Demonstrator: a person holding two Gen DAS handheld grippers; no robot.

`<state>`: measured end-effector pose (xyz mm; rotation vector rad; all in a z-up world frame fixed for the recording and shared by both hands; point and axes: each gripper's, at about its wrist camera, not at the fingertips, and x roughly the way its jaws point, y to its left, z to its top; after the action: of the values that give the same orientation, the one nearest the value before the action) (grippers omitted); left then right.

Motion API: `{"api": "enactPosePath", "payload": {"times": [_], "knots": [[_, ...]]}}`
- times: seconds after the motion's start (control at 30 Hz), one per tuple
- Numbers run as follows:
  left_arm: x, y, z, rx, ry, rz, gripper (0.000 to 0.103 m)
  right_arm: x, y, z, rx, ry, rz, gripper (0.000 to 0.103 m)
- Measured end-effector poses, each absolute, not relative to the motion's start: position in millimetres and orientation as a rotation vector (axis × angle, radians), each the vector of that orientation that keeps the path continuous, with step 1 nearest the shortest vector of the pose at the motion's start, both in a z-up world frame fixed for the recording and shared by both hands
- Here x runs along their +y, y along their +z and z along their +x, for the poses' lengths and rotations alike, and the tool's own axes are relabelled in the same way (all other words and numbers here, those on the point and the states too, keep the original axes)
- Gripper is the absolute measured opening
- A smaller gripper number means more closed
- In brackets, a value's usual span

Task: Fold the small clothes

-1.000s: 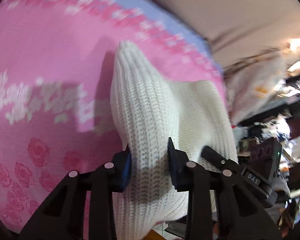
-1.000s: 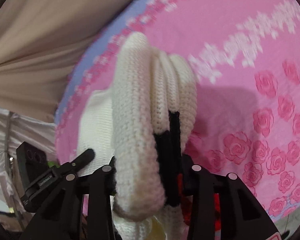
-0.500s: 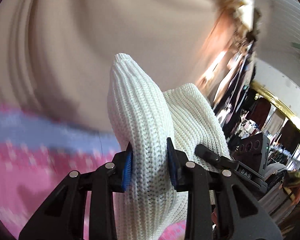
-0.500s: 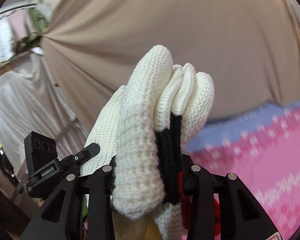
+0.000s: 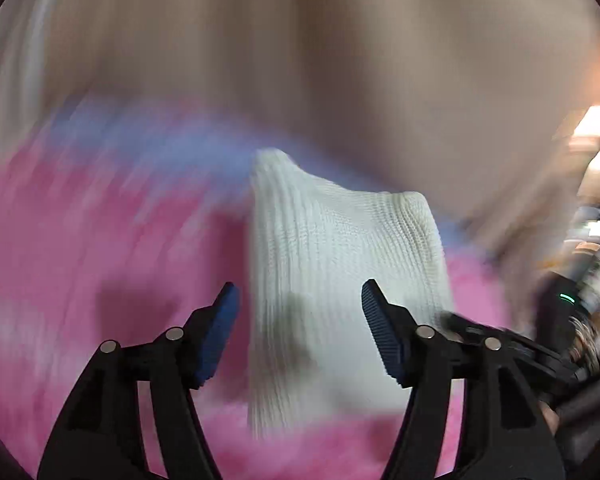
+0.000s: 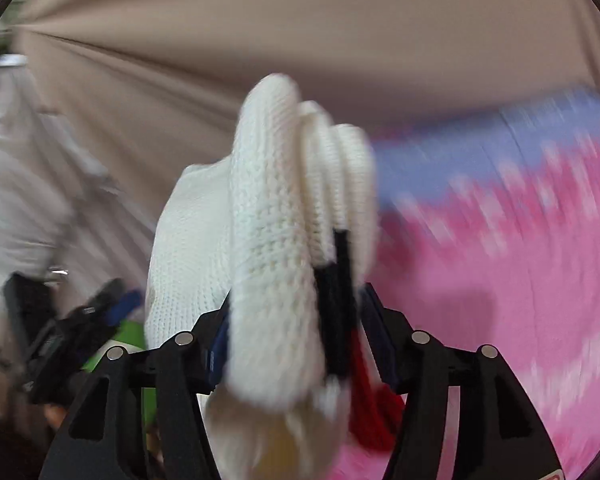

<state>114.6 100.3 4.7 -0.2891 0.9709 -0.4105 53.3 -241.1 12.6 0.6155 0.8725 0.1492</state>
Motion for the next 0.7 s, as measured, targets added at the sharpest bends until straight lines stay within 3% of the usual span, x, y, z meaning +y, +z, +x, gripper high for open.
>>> {"api": "enactPosePath", "payload": {"times": [0.07, 0.17, 0.23, 0.3, 0.4, 0.5, 0.53, 0.6, 0.63, 0.7], "knots": [[125.2, -39.4, 111.6, 1.085, -0.353, -0.404, 0.057, -238.1, -49.2, 40.5, 1.026, 0.037, 0.66, 0.045], [142.6, -49.1, 105.1, 1.079, -0.336, -0.47, 0.062, -236.6, -76.7, 6.8, 1.06, 0.0, 0.73, 0.045], [136.3, -42.0, 115.0, 1.052, -0.367, -0.464, 0.066, -233.5, -68.9, 9.9, 1.053, -0.009, 0.674, 0.05], [122.0, -38.0, 127.3, 1.051, -0.404, -0.466, 0.078, -234.7, -62.0, 25.1, 1.037, -0.015, 0.658, 0.071], [104.2, -50.1, 147.3, 1.066, -0.433, -0.448, 0.085, -234.7, -59.8, 56.6, 1.035, -0.013, 0.648, 0.077], [82.8, -74.0, 157.8, 1.133, -0.413, -0.386, 0.084, -236.6, -66.5, 86.9, 1.091, -0.016, 0.648, 0.079], [76.5, -84.2, 161.7, 1.163, -0.408, -0.368, 0.083, -237.1, -76.5, 96.4, 1.112, -0.015, 0.656, 0.08], [66.9, -104.2, 170.0, 1.248, -0.423, -0.372, 0.064, -234.8, -102.7, 111.3, 1.184, -0.018, 0.676, 0.08], [66.1, -105.4, 172.2, 1.262, -0.429, -0.394, 0.061, -233.6, -112.6, 115.2, 1.208, -0.015, 0.69, 0.076], [65.9, -90.7, 175.0, 1.258, -0.46, -0.402, 0.041, -231.6, -115.0, 116.3, 1.194, 0.018, 0.742, 0.048]]}}
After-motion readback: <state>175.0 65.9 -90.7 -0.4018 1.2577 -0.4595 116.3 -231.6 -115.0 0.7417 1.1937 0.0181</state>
